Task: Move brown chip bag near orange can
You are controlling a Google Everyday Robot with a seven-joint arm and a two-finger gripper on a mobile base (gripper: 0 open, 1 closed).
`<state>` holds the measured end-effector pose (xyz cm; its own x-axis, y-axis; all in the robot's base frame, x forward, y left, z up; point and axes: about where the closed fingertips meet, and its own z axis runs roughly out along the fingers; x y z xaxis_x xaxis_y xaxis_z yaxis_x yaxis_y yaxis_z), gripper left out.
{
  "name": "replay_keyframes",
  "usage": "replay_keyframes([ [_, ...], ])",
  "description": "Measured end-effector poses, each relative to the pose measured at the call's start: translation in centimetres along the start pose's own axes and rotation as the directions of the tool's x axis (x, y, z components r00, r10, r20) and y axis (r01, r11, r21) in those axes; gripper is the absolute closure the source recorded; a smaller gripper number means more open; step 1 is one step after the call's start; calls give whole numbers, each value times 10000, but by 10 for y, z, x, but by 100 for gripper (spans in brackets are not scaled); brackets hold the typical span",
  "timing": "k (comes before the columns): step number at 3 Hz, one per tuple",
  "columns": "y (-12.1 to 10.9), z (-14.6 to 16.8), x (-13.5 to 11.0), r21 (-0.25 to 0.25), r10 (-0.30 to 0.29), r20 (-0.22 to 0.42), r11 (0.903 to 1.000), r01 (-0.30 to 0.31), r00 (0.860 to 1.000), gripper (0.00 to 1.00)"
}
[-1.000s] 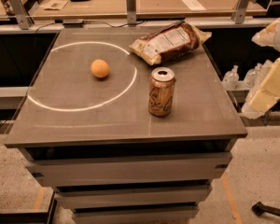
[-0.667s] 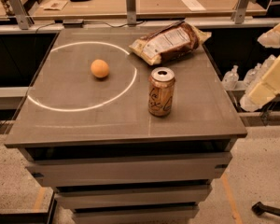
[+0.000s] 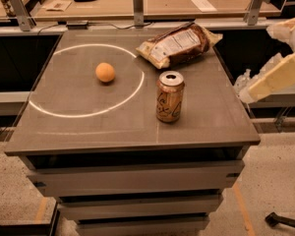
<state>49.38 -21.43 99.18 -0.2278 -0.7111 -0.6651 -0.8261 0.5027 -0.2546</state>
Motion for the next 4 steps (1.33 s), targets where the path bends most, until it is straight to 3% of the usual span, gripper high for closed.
replay_keyframes([
  [1,-39,21,-10,1164,-404,781,9927,312,9961,0],
  [2,-44,30,-13,1181,-505,908,9922,396,9946,0],
  [3,-64,46,-19,1392,-608,1131,9893,448,9917,0],
  [4,-91,63,-26,1300,-793,1571,9898,590,9844,0],
])
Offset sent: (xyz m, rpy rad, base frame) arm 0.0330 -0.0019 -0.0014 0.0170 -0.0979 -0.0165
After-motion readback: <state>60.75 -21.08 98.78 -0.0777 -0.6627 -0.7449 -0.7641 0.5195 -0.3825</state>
